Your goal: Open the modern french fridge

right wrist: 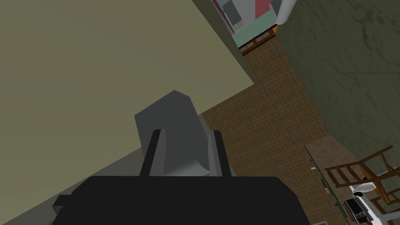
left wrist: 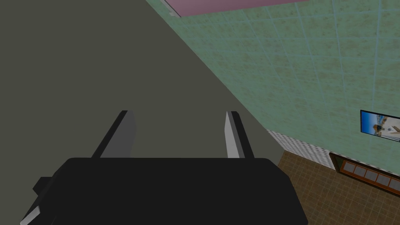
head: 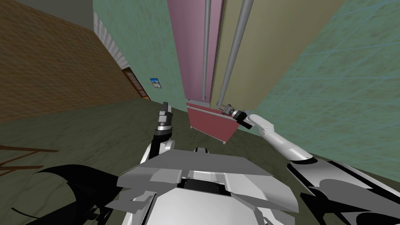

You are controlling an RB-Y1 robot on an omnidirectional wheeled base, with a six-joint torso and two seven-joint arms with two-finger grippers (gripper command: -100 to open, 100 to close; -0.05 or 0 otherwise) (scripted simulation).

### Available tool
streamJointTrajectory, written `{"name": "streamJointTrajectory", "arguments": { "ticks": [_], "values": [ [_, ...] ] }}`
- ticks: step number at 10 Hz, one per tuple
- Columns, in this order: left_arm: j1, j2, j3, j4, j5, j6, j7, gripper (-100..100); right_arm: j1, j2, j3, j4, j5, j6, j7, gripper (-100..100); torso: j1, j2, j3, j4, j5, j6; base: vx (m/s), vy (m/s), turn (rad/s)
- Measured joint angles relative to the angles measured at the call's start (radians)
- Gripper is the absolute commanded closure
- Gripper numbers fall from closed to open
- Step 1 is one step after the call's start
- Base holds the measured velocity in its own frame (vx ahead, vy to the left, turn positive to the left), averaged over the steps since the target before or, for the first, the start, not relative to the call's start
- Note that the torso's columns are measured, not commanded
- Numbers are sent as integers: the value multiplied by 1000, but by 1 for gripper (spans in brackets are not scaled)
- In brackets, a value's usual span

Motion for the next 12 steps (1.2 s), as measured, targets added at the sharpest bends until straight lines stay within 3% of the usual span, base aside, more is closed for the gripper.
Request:
{"name": "streamJointTrajectory", "arguments": {
  "ticks": [2,6,9,12],
  "values": [
    [0,0,0,0,0,0,0,0,8,-9,17,-53,-4,-9,-9,100,-7,4,2,0,-2,-1,-65,-193,60],
    [0,0,0,0,0,0,0,0,-12,16,54,-103,-9,-73,0,100,-9,8,5,1,-3,1,-83,-224,46],
    [0,0,0,0,0,0,0,0,12,15,68,-179,-20,-116,2,100,-5,7,5,3,-2,0,-75,-241,34],
    [0,0,0,0,0,0,0,0,12,19,96,-208,-23,-155,4,100,-2,1,-1,3,1,-3,-14,-167,37]
  ]
}}
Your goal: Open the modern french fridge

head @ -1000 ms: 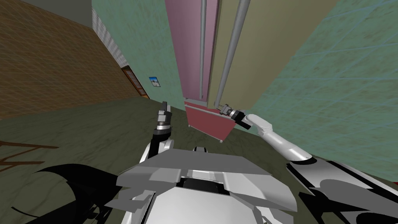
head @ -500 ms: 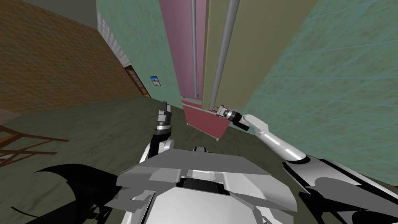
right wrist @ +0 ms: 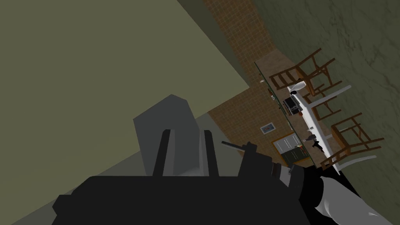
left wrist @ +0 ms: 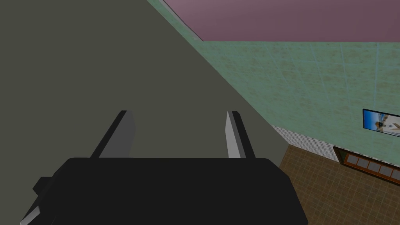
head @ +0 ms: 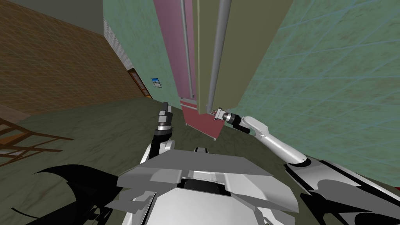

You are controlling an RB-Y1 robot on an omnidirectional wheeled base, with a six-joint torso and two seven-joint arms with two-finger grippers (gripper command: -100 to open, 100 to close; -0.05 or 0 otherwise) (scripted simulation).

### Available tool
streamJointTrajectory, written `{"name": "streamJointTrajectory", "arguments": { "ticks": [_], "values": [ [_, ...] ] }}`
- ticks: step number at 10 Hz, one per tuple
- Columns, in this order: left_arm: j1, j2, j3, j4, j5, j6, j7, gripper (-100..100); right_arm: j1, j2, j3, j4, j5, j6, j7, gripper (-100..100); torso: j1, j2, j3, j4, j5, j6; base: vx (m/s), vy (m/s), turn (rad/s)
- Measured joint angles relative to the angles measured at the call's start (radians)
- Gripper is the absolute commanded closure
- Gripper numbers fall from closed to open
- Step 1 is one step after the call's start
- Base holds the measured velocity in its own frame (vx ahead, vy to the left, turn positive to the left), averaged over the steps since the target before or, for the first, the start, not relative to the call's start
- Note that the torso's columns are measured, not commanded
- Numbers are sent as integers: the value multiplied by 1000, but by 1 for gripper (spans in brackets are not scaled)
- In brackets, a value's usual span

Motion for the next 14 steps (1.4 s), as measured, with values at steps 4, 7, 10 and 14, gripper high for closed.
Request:
{"name": "streamJointTrajectory", "arguments": {
  "ticks": [4,7,10,14],
  "values": [
    [0,0,0,0,0,0,0,0,12,-1,25,-85,-9,-44,5,100,-9,10,7,2,-4,4,-3,-228,54],
    [0,0,0,0,0,0,0,0,20,10,49,-137,-18,-94,15,100,-6,9,6,2,-3,4,-8,-230,48],
    [0,0,0,0,0,0,0,0,-16,-19,42,-163,-35,-102,-23,-100,9,6,5,-2,1,2,-11,-3,-41],
    [0,0,0,0,0,0,0,0,-58,-85,20,-166,-56,-110,-80,-100,5,6,-7,8,5,-5,-17,38,-24]
  ]
}}
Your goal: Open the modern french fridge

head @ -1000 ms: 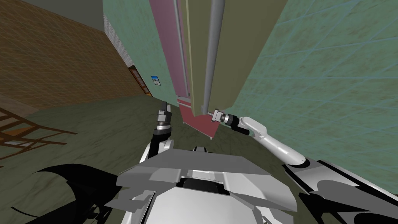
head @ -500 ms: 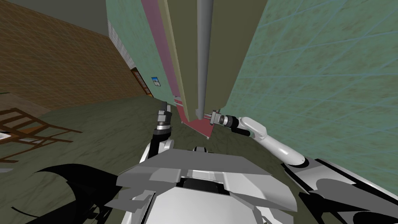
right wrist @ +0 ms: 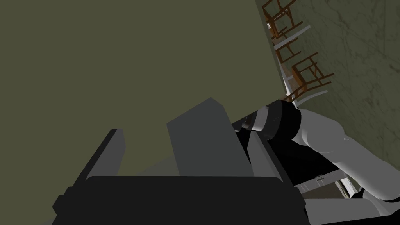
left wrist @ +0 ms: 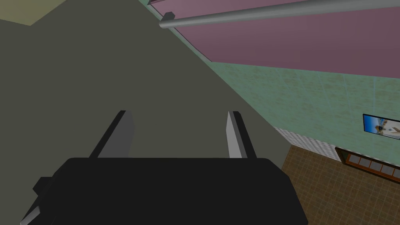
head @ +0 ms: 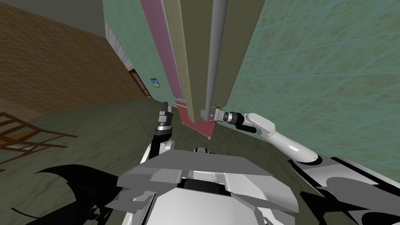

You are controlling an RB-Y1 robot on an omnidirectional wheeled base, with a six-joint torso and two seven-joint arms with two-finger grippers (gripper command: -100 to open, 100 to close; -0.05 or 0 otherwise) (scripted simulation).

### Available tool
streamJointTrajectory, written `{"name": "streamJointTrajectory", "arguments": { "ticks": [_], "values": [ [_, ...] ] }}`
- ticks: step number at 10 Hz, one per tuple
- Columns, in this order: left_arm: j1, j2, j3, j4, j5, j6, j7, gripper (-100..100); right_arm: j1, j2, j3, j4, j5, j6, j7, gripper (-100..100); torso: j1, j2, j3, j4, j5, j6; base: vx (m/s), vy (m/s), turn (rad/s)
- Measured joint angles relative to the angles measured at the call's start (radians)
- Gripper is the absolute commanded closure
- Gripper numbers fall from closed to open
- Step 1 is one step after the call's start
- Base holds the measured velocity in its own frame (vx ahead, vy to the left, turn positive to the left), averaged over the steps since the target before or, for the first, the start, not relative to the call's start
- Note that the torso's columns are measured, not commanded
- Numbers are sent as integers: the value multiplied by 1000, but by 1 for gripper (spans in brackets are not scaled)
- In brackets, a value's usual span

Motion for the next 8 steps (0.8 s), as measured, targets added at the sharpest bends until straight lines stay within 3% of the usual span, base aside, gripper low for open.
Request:
{"name": "streamJointTrajectory", "arguments": {
  "ticks": [2,3,8],
  "values": [
    [0,0,0,0,0,0,0,0,-5,-9,1,-6,0,1,-7,-100,2,1,-1,2,2,-1,-3,-5,-17],
    [0,0,0,0,0,0,0,0,-2,-11,2,-2,4,1,-4,0,1,-1,2,-3,0,1,-6,-13,-35],
    [0,0,0,0,0,0,0,0,5,-15,4,4,8,6,2,0,-11,-4,9,-11,-8,8,-1,-3,-8]
  ]
}}
